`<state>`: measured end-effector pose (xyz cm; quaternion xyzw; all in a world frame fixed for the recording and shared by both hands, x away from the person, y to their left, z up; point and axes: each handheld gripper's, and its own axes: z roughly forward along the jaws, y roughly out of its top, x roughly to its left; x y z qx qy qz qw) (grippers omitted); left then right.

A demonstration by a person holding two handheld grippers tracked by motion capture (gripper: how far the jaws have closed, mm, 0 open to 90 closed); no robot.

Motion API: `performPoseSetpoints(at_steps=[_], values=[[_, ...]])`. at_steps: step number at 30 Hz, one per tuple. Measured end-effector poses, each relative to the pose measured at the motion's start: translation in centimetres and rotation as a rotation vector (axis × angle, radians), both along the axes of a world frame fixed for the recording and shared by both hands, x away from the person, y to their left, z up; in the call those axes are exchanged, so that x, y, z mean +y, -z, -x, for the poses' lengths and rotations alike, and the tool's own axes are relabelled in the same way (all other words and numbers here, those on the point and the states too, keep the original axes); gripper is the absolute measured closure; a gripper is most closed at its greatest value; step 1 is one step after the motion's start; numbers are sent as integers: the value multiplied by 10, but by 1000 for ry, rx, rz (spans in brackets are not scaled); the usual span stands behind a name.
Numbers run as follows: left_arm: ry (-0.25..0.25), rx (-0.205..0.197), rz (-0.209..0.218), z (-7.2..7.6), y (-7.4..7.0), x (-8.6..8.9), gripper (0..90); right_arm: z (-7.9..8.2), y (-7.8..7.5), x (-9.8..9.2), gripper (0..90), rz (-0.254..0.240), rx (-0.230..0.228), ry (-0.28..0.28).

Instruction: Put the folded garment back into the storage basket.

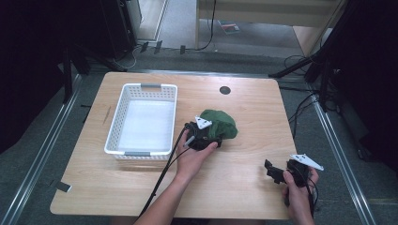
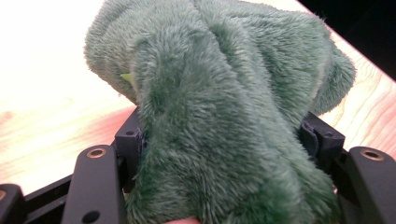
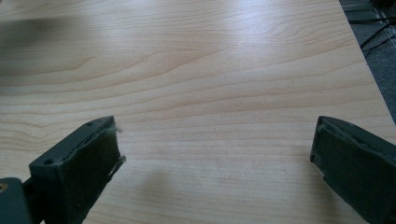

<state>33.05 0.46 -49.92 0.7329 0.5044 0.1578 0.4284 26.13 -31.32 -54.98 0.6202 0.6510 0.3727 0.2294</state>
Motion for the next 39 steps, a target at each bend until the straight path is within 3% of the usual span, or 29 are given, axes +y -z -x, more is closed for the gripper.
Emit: performPoseSetpoints(at_steps=[17, 25, 39], values=[[-28, -37, 55, 1, -29, 27, 350, 0, 0, 0, 13, 2, 3, 1], [-55, -61, 84, 2, -45, 49, 350, 0, 0, 0, 13, 6, 4, 0], [-120, -99, 97, 2, -62, 88, 350, -1, 0, 0, 13, 6, 6, 1]])
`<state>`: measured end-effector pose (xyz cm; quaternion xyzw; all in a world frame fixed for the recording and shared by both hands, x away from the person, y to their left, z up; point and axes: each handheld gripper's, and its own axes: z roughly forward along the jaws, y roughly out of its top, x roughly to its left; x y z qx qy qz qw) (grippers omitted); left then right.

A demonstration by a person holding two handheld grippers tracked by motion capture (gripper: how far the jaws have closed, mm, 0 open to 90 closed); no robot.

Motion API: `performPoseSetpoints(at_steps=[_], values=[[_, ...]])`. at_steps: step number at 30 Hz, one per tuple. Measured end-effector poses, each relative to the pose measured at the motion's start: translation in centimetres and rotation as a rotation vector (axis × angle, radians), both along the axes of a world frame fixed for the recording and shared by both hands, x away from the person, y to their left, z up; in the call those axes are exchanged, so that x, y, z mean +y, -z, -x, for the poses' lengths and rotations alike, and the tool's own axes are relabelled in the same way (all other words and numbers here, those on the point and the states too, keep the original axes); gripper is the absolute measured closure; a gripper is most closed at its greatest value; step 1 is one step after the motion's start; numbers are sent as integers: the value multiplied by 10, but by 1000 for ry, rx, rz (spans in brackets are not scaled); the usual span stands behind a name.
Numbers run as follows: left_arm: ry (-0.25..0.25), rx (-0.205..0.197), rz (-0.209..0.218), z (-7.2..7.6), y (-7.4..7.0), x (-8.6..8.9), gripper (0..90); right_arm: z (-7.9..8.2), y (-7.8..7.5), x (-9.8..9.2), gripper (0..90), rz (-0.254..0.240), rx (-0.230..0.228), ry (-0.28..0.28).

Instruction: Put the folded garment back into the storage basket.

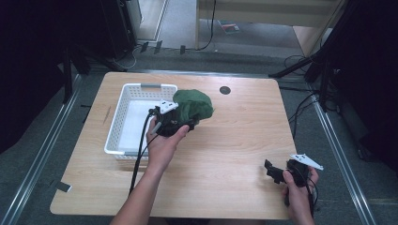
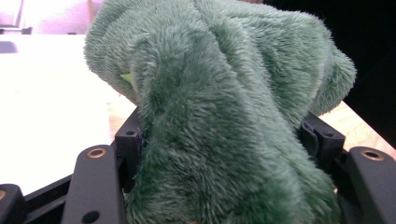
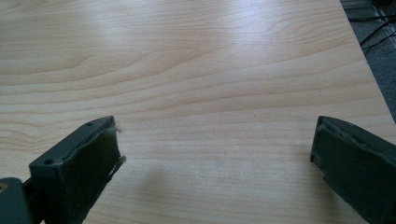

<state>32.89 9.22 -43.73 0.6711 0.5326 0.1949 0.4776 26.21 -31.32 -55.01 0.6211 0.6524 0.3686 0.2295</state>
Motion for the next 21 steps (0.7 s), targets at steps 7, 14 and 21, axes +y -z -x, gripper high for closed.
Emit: performPoseSetpoints(at_steps=[7, 14, 21], values=[[-36, -9, 0, -1, -4, 20, 350, 0, 0, 0, 13, 0, 0, 0], [-80, -4, 4, -2, -1, 40, 350, 0, 0, 0, 13, -1, 1, 1], [-122, 0, 11, -4, 1, 60, 350, 0, 0, 0, 13, -1, 1, 1]])
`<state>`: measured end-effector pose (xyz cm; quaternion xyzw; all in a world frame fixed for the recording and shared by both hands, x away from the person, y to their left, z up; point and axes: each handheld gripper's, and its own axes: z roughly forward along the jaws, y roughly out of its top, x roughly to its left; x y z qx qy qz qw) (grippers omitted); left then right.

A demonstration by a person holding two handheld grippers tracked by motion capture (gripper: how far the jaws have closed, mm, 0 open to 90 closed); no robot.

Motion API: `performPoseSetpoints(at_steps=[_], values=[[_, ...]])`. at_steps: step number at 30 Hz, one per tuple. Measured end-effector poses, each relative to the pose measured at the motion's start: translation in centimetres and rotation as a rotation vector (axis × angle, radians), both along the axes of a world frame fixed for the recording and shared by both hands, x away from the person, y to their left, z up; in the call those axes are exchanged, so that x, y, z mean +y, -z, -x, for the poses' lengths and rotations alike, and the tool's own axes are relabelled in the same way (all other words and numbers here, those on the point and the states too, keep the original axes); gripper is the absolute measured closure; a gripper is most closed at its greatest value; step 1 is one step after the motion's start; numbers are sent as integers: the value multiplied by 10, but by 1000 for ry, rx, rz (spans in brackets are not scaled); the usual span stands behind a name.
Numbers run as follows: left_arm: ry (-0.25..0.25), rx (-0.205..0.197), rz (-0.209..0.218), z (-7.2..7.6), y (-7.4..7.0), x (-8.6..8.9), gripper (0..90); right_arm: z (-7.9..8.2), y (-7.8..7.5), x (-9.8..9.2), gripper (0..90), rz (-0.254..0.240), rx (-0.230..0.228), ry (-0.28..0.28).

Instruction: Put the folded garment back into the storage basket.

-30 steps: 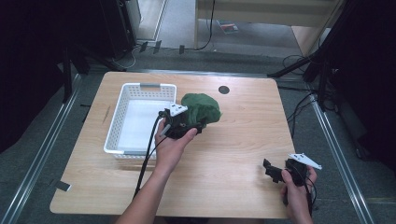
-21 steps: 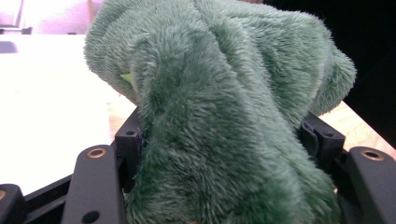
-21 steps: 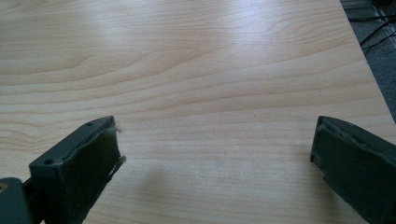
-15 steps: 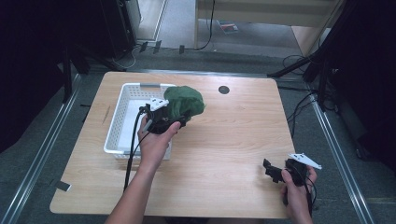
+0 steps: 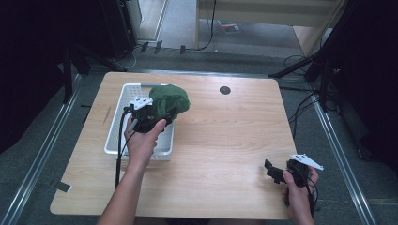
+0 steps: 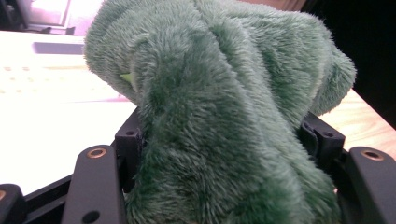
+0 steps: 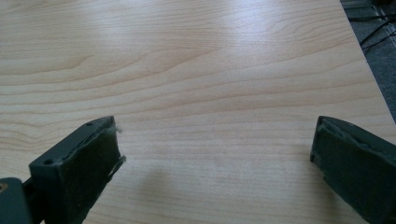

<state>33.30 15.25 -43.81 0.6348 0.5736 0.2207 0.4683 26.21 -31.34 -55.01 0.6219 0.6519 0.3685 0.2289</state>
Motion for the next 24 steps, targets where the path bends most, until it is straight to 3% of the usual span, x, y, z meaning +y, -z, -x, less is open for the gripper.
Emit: performPoseSetpoints(at_steps=[13, 17, 21, 24], values=[[-98, 49, -32, -12, 17, 40, 350, 0, 0, 0, 13, 2, 0, 2], [-118, 81, -47, -22, 26, 50, 350, 0, 0, 0, 13, 3, 0, 2], [-128, 151, -77, -32, 38, 59, 348, 0, 0, 0, 13, 2, 0, 3], [-132, 171, -85, -36, 41, 61, 347, 0, 0, 0, 13, 1, 0, 3]])
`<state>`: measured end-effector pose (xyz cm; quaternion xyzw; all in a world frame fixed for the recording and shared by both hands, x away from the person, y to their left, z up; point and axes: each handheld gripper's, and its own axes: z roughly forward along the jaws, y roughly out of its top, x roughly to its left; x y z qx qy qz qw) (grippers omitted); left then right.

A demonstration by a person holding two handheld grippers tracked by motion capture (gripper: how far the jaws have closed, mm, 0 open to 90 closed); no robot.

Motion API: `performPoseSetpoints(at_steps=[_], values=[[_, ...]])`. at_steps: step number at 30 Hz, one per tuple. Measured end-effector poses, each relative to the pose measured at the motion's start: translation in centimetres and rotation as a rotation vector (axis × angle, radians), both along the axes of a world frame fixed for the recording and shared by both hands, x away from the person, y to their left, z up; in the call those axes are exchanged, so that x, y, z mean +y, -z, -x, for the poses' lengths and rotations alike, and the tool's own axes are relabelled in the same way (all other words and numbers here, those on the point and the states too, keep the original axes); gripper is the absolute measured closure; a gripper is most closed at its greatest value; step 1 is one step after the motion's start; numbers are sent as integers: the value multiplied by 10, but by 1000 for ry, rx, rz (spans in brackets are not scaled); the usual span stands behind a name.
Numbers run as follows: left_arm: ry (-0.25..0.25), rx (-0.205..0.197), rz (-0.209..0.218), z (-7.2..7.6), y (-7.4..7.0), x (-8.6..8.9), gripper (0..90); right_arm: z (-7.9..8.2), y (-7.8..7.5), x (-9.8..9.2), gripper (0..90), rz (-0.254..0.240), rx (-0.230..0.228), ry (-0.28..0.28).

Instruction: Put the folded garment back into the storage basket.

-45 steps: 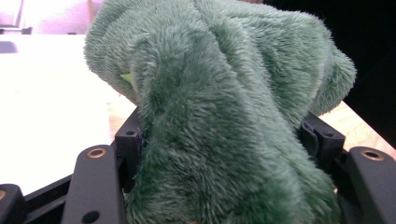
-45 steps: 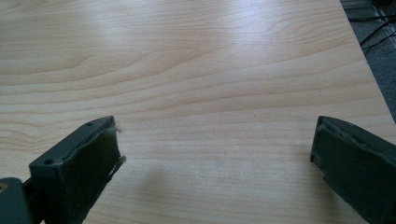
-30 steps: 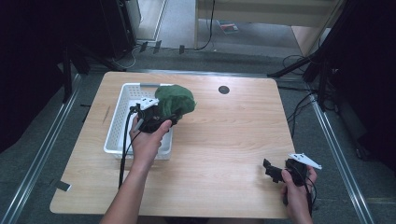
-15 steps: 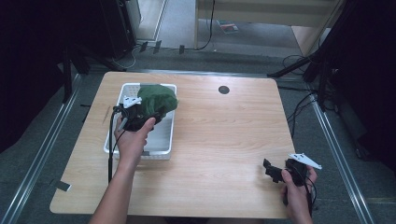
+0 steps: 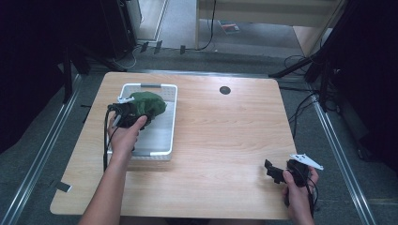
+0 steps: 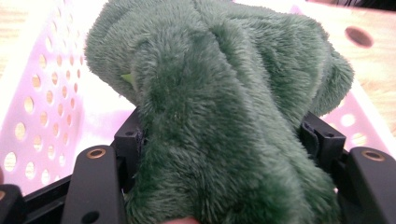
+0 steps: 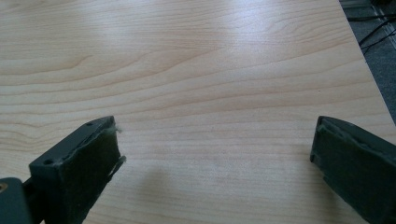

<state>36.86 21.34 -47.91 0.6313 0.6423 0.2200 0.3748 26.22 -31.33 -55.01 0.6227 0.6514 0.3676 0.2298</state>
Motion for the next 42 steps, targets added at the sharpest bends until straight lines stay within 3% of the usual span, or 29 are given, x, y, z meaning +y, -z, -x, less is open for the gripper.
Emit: performPoseSetpoints(at_steps=[5, 9, 11, 14, 18, 21, 26, 28, 29, 35, 42], values=[[52, 96, -77, -7, 2, -3, 327, 0, 0, 0, 13, -2, 0, -1], [72, 167, -105, -12, 7, -8, 285, 0, 0, 0, 13, 0, -1, 0], [71, 193, -110, -14, 8, -8, 249, 0, 0, 0, 13, 0, -1, 0], [72, 197, -121, -14, 7, -9, 204, 0, 0, 0, 13, -2, -1, -1], [71, 169, -95, -12, -1, -8, 109, 0, 0, 0, 13, -2, -1, -1], [71, 129, -115, -8, -8, -8, 102, 0, 0, 0, 13, 0, 0, 0], [88, 75, -98, 0, -18, -8, 101, 0, 0, 0, 13, 2, 0, 1], [97, 24, -65, 8, -26, -7, 101, 0, 0, 0, 13, 2, 0, 1], [97, 24, -65, 8, -26, -7, 102, 0, 0, 0, 13, 2, 0, 1], [119, -89, -12, 26, -41, -3, 88, 0, 0, 0, 13, 5, -1, -1], [130, -176, 42, 43, -52, 6, 15, 0, 0, 1, 13, 5, -2, -1]])
